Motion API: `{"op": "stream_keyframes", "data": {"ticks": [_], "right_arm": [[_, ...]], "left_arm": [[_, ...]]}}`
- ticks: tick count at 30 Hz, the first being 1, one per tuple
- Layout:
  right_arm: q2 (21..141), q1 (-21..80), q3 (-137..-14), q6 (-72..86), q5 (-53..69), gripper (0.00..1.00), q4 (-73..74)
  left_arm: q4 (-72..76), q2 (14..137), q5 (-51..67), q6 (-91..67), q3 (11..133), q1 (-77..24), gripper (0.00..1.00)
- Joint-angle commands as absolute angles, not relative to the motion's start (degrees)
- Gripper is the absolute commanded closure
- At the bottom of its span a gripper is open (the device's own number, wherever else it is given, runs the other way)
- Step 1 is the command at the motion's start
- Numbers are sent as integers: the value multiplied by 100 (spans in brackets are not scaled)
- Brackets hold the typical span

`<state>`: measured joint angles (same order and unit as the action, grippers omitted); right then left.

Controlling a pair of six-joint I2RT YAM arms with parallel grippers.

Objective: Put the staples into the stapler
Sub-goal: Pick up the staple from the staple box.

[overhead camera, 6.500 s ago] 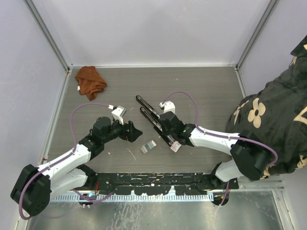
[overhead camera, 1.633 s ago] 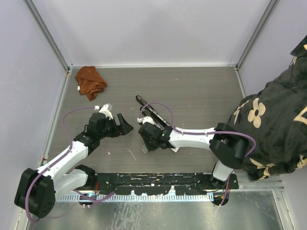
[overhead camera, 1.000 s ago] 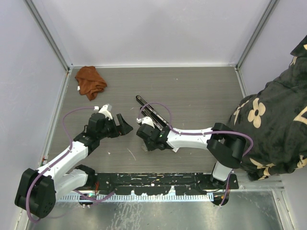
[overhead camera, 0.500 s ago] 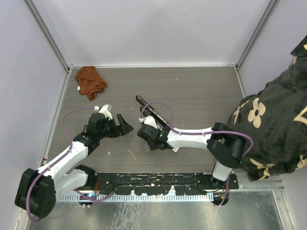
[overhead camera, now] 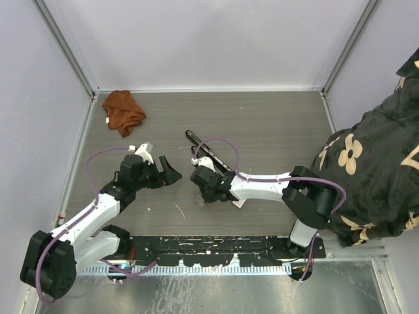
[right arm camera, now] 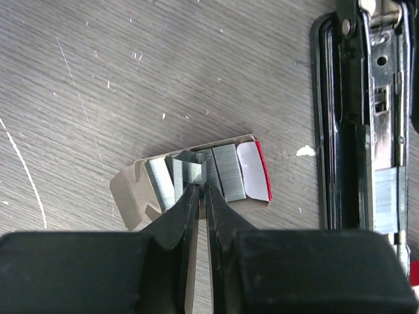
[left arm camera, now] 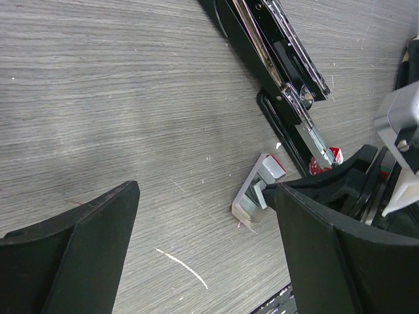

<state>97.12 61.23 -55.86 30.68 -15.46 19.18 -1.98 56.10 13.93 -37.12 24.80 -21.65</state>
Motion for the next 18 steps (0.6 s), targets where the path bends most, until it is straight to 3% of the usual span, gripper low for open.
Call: {"op": "stream_keyframes", "data": {"ticks": [1,4,18], "right_arm": [[9609,5884,-5414,3054,-934,88,1343],[9552,5742,-5307,3077,-633,99,1212],[8464,4296,-4286,3292,2492,99,-509]], "left_arm": [[106,5403,1515,-3740,2453,-2136,13],[129,5324,1549,-3692,2423,-2137,13],[1367,5239,3086,-3366,2185,-2136,13]]}}
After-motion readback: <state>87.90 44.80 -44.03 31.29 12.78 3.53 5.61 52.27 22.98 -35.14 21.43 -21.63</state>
